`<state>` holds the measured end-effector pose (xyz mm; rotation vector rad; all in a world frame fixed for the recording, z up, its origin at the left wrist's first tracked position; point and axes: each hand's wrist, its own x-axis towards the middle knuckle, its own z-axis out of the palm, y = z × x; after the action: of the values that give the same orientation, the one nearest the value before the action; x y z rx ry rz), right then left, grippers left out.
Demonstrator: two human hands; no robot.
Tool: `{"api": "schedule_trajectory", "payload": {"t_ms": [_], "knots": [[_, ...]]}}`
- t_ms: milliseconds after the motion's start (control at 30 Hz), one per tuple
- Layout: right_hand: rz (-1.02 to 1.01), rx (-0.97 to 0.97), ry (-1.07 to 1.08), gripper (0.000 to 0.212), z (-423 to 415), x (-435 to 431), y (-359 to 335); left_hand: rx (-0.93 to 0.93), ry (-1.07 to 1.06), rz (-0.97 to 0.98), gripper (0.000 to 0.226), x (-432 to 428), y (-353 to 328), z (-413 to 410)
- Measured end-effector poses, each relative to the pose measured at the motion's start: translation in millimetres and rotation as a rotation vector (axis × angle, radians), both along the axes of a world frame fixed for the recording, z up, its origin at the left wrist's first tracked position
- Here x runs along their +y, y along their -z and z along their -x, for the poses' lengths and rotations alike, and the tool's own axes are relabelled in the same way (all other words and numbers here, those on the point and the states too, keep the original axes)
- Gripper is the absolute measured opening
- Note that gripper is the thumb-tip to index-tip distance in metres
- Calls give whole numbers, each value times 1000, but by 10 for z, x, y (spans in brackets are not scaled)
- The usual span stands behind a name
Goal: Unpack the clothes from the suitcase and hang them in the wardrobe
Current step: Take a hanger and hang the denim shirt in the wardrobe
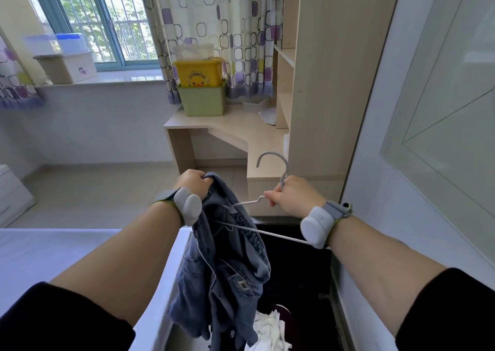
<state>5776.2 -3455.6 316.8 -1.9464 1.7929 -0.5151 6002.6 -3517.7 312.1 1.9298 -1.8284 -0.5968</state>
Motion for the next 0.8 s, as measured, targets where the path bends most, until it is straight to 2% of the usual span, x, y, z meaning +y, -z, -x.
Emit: {"api": "schedule_trajectory", "payload": {"t_ms": [167,267,333,400,500,567,633,700,800], "knots": [[70,62,-38,45,-275,28,46,111,93,-44,32,100,55,255],[114,-128,39,47,-313,10,64,233,166,-4,29,176,-5,359],[128,-204,61,46,-292,-5,74,267,294,-6,26,239,-113,374],[142,-266,67,45,-227,-5,81,150,456,-42,33,279,-234,359],[136,-337,33,41,-126,22,81,-343,534,95,43,231,-366,356],[118,-396,16,38,-92,49,57,-553,521,183,48,211,-396,419],[125,-462,17,37,-67,46,31,-580,538,138,54,204,-363,506],[142,-493,19,37,-32,39,20,-529,548,97,59,195,-293,576],[203,-489,64,35,13,-12,2,-516,497,196,59,125,-254,564]]}}
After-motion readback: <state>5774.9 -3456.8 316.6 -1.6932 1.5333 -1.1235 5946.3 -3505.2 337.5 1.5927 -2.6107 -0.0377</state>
